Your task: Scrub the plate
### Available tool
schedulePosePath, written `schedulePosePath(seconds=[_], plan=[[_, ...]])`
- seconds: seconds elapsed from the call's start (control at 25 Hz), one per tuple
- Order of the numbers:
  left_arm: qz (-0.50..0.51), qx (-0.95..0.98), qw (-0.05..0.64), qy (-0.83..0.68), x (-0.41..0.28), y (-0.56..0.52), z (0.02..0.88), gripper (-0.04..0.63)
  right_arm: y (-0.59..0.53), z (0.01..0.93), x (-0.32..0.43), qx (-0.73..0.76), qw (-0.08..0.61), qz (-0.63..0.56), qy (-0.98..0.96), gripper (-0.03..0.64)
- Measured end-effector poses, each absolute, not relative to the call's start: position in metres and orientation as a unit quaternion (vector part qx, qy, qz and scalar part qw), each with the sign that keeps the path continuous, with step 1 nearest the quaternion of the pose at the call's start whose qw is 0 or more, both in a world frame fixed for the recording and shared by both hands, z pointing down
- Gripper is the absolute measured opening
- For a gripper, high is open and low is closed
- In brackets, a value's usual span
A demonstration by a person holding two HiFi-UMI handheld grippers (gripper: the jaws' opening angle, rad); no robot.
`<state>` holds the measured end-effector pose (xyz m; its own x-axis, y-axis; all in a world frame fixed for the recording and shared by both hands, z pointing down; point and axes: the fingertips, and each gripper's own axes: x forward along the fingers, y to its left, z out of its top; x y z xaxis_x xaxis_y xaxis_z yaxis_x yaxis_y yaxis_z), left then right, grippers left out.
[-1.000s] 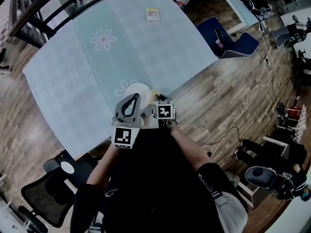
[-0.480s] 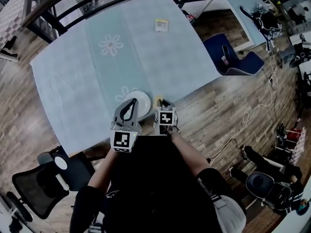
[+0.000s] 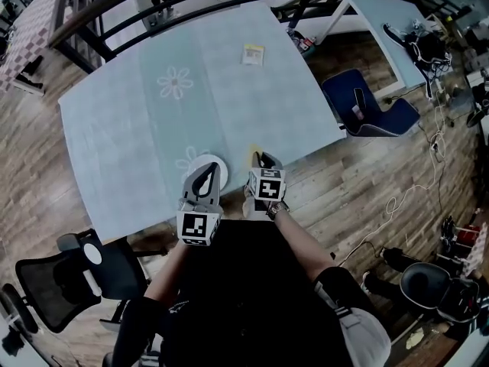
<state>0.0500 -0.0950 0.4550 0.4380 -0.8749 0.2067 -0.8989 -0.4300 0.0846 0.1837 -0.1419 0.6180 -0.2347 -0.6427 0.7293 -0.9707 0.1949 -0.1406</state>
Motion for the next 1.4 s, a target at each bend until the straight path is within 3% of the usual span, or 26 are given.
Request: schedulePosePath(seconds=[0.4,1.0,1.16,1.4], plan=[[0.038,0.823,0.07,-0.563,0.093,-0.094,0.425,0.014,-0.187,0.499,0.214,0.542,0.16,0.21,-0.798,0.052],[-0.049,0.786,0.041,-0.615,0.117,-0.066,0.356,0.014,-0.12,0.354,0.205,0.44,-0.009,0.15,-0.886,0.052],[-0.04,0.788,0.054,-0.611,0.128,-0.063,0.366,0.014,-0.112,0.353,0.209,0.444,-0.019,0.086,-0.892,0.052],[-0.031,0.797,0.046,-0.602,0.14,-0.065,0.365,0.014,-0.12,0.356,0.225,0.459,-0.022,0.09,-0.884,0.052]])
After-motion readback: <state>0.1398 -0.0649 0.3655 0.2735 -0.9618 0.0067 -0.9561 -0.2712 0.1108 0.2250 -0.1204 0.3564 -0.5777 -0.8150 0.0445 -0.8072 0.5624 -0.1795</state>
